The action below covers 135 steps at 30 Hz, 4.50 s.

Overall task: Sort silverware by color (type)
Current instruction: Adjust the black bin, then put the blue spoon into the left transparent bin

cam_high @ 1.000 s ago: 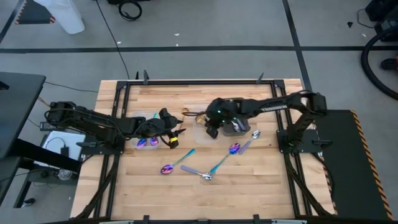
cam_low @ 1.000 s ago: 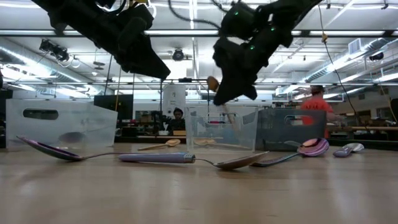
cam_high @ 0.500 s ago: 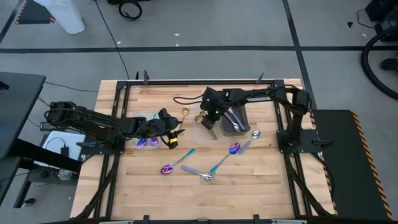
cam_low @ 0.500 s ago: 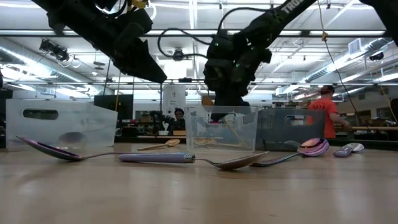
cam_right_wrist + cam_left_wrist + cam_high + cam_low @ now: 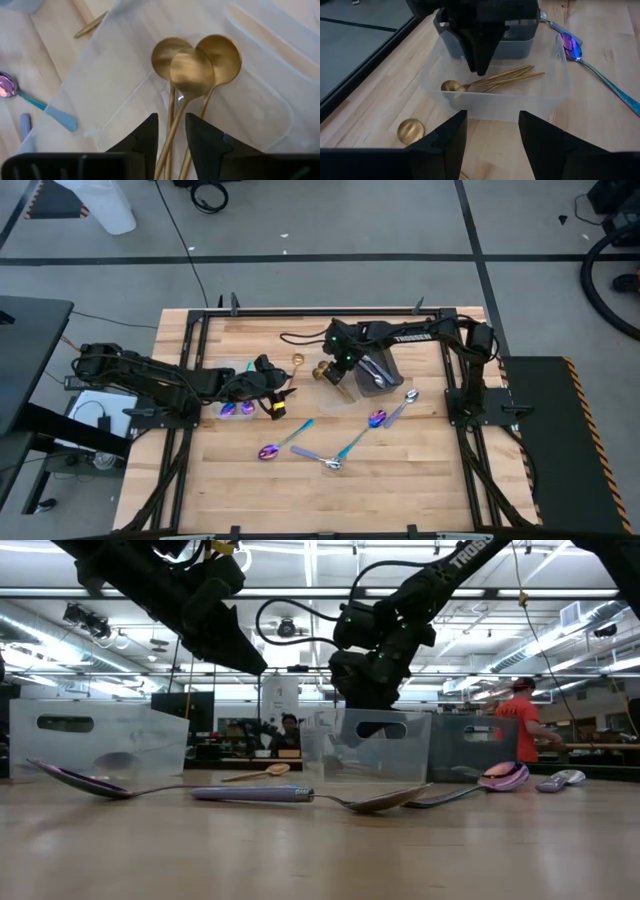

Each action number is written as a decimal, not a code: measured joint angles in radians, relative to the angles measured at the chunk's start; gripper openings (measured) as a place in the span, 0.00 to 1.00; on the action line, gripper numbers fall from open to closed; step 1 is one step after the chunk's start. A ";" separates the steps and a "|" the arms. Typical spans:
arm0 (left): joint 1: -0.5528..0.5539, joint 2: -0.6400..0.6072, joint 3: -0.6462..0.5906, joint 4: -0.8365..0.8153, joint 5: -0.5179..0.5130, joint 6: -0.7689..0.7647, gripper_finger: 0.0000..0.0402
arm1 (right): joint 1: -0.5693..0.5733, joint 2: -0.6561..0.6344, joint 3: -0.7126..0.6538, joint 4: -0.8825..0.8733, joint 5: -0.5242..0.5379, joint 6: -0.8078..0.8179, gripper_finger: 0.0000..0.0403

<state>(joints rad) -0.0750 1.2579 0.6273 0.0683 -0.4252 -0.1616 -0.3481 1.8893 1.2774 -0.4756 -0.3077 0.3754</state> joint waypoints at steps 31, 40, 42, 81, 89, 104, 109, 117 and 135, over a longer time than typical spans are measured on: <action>0.000 -0.027 0.000 -0.082 0.000 -0.011 0.47 | 0.191 -0.374 -0.100 -0.126 0.418 -0.031 0.30; -0.002 -0.029 0.000 -0.083 0.001 -0.013 0.47 | 0.235 -0.478 -0.189 -0.116 0.473 0.034 0.30; -0.002 -0.035 0.000 -0.090 0.003 -0.012 0.47 | 0.247 -0.500 -0.214 -0.107 0.494 0.044 0.30; -0.001 -0.083 0.000 -0.105 0.004 -0.010 0.47 | 0.210 -0.562 -0.517 -0.219 0.271 0.312 0.30; -0.001 -0.083 0.000 -0.103 0.072 -0.016 0.47 | 0.262 -0.575 -0.458 -0.246 0.365 0.328 0.30; -0.057 -0.079 0.000 -0.188 0.243 -0.177 0.47 | 0.441 -0.631 -0.380 0.060 0.605 0.117 0.30; -0.104 -0.079 0.000 -0.198 0.243 -0.226 0.47 | 0.507 -0.631 -0.390 0.197 0.664 0.072 0.30; -0.170 -0.021 0.001 -0.191 0.220 -0.327 0.47 | 0.573 -0.631 -0.390 0.243 0.746 0.066 0.30; -0.261 0.161 0.070 -0.244 0.220 -0.460 0.39 | 0.690 -0.555 -0.391 0.387 0.867 0.063 0.30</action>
<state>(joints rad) -0.3359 1.4192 0.6971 -0.1761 -0.2056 -0.6216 0.3415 1.3346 0.8864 -0.0890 0.5596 0.4381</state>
